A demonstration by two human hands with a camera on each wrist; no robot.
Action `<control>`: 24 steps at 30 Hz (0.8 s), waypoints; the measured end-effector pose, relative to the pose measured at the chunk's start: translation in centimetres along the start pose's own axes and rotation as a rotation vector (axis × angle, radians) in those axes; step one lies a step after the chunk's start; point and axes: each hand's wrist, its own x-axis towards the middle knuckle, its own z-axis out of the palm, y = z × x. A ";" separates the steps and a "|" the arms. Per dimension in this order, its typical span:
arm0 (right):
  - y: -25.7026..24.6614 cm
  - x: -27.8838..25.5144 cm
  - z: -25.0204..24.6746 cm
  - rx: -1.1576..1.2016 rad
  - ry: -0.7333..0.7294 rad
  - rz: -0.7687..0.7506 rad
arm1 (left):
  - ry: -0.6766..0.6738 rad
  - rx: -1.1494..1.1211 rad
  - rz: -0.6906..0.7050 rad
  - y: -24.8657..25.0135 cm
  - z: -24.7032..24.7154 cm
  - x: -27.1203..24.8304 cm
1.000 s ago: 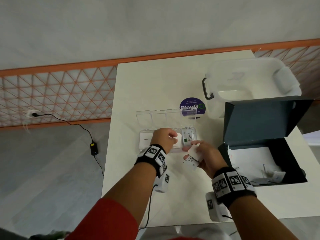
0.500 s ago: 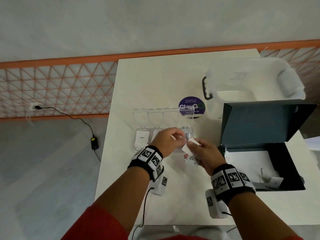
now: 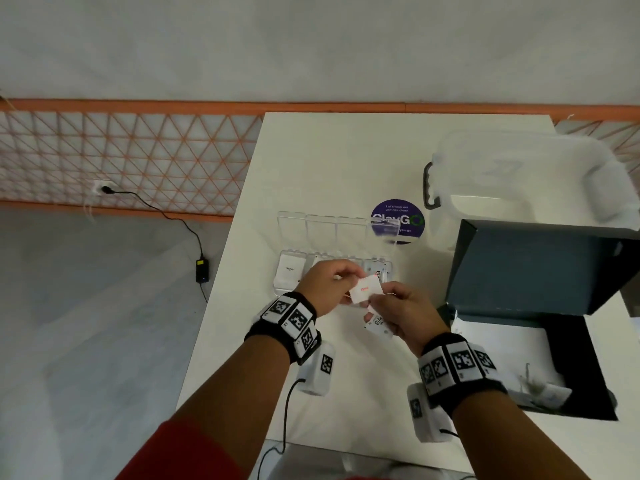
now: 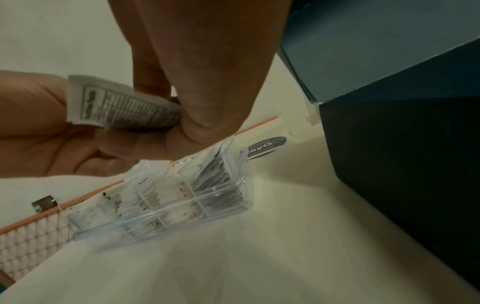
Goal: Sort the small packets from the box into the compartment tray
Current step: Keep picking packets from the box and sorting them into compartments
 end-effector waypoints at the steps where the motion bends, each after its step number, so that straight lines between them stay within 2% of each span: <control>1: 0.1 0.0 0.0 -0.001 -0.014 0.001 | -0.008 -0.004 0.010 0.1 0.0 -0.1; 4: 0.5 0.1 -0.1 -0.012 -0.013 -0.020 | 0.021 0.118 0.077 0.2 0.1 -0.3; 6: 0.7 0.0 0.1 -0.047 -0.004 -0.041 | 0.096 0.077 0.099 0.2 0.2 -0.4; 8: 0.7 -0.1 0.5 -0.053 0.008 -0.058 | 0.179 -0.054 0.076 0.0 0.1 -0.6; 10: 0.7 -0.1 0.8 -0.039 0.035 -0.058 | 0.181 -0.103 0.034 -0.3 0.1 -0.9; 12: 0.5 -0.1 1.0 -0.029 0.049 -0.051 | 0.156 -0.064 0.004 -0.5 0.1 -1.0; 17: 0.1 -0.3 0.2 0.053 0.085 -0.003 | 0.312 0.072 -0.002 0.1 -1.1 -0.1; 24: 0.4 -1.0 -0.3 0.095 0.102 -0.003 | 0.207 0.442 0.035 0.4 -1.6 1.3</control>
